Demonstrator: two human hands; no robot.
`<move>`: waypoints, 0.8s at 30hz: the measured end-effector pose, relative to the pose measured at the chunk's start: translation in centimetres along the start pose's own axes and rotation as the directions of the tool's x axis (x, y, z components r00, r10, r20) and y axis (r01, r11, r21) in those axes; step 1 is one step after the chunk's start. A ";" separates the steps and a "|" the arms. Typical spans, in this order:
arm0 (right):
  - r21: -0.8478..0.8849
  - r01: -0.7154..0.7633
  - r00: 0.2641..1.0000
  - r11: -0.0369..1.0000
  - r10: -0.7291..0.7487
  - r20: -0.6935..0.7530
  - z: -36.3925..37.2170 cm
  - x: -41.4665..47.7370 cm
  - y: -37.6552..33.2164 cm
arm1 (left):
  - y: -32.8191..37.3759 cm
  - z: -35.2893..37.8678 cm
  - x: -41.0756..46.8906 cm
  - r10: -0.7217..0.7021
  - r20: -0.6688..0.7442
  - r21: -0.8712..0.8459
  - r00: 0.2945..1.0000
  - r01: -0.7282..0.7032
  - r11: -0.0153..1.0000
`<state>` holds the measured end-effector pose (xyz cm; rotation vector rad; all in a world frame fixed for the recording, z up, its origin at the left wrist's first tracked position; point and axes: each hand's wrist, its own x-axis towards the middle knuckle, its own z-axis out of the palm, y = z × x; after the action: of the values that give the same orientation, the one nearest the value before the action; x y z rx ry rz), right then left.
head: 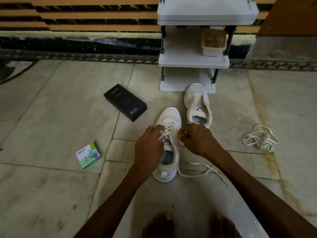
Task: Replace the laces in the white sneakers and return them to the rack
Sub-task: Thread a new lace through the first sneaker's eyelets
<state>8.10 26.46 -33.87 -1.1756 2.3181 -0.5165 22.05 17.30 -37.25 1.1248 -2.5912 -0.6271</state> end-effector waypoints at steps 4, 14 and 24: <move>0.012 -0.008 0.998 1.000 0.008 -0.067 0.3 -0.9 -0.9 | -0.3 -0.2 0.1 -0.029 -0.014 -0.004 0.999 0.029 1.000; -0.230 0.037 0.999 0.972 -0.034 0.018 1.4 -1.0 -1.1 | 0.9 -0.6 -0.3 -0.092 -0.022 -0.021 0.996 0.091 0.996; -0.068 0.051 0.997 0.996 -0.055 -0.051 1.1 0.3 -0.5 | 1.1 -0.8 -0.6 -0.076 -0.022 0.031 0.997 0.076 0.997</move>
<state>8.91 25.77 -34.61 -1.2726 2.3713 -0.4981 22.07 18.23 -36.05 1.2382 -2.5597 -0.5884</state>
